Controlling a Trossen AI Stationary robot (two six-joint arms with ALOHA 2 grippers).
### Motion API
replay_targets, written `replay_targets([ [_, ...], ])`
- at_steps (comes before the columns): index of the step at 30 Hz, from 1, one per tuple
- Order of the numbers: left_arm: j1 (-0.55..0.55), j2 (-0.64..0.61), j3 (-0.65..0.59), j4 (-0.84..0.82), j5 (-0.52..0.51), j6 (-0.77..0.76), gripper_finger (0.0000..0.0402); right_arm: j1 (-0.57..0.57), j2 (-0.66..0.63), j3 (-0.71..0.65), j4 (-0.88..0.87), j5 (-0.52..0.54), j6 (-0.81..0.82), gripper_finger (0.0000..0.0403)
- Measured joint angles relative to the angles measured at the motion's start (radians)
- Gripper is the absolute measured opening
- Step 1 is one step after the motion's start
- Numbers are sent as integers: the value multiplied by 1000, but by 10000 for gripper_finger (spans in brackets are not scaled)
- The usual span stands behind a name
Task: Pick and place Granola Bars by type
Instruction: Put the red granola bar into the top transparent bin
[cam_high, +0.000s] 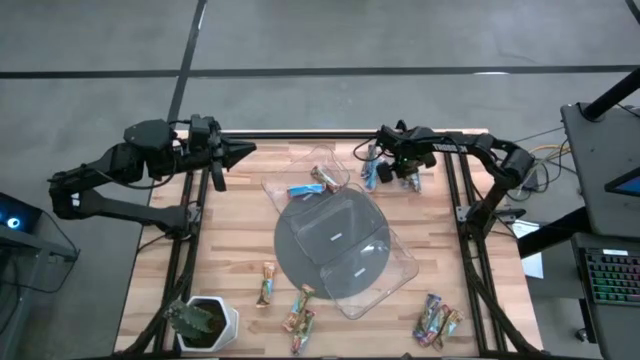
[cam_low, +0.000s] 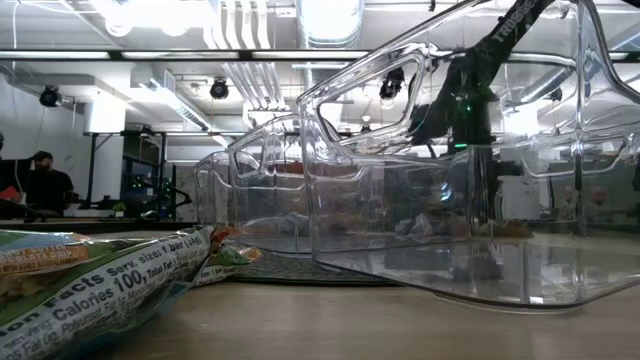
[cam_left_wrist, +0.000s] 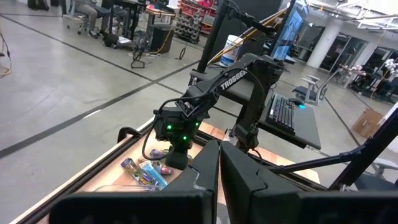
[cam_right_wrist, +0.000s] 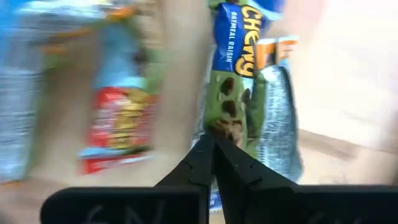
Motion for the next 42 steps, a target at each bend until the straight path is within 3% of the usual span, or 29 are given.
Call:
replay_targets([
  [18,0,0,0,0,0,-26,0,-4,-51,121,44,-27,-46,16],
  [22,0,0,0,-1,0,-28,0,-6,-47,137,46,-49,-49,50],
  [33,0,0,0,-4,0,-31,0,-6,-46,84,49,-90,-40,188],
  [42,0,0,0,-4,0,-37,0,-6,-46,49,134,-97,-42,230],
])
